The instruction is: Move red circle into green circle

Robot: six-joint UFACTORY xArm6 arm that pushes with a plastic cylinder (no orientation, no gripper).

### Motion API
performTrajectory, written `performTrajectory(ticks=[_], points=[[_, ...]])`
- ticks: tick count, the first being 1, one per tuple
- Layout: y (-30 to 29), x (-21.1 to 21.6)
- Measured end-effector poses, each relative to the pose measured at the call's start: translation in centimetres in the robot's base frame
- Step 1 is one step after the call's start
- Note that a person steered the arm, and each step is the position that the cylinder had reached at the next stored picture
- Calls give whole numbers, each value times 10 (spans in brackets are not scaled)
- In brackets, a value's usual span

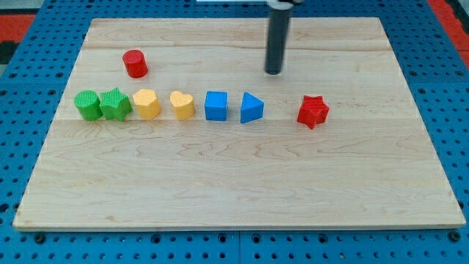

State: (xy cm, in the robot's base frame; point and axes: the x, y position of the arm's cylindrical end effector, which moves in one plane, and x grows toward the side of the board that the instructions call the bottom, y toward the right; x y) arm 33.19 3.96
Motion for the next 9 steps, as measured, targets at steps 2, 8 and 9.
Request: performTrajectory(ticks=[2, 8, 9], points=[[-121, -1], [-280, 7], [-293, 21]])
